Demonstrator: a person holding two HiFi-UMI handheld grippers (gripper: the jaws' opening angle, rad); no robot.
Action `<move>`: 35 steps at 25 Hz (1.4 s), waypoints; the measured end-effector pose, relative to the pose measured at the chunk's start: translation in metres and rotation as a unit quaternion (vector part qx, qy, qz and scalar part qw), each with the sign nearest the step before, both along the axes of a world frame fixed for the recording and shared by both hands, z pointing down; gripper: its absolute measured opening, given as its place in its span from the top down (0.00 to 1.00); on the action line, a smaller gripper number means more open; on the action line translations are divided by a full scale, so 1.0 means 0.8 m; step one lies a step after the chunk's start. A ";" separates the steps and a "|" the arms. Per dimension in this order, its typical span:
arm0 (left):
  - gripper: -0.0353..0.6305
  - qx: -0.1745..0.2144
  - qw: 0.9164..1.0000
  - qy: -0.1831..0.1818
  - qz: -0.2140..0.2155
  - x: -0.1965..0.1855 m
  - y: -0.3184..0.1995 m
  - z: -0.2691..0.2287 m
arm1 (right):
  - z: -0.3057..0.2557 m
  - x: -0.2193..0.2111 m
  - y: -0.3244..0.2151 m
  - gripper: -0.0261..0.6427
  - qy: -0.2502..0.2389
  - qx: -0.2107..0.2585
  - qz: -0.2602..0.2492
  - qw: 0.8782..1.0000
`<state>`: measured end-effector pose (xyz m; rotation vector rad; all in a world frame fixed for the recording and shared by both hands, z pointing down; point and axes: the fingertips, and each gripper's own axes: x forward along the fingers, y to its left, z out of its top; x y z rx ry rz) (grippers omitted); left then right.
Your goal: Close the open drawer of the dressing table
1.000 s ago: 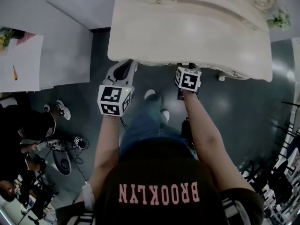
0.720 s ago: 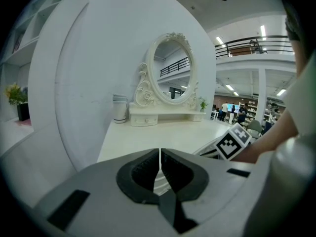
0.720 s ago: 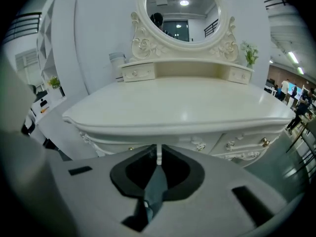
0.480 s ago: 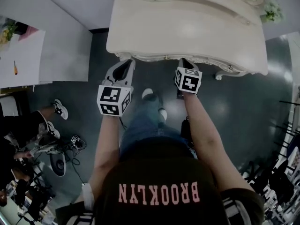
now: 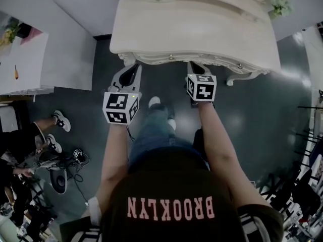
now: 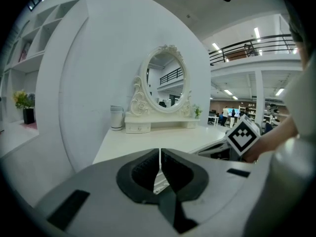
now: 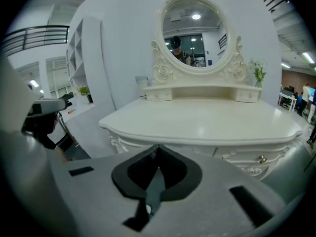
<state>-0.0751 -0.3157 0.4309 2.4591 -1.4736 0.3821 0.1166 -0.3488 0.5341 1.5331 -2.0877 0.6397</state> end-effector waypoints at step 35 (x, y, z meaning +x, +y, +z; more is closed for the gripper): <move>0.94 0.110 0.994 0.002 -0.028 0.050 0.107 -0.117 | -0.242 0.039 0.169 0.97 -0.005 0.219 -0.083 0.972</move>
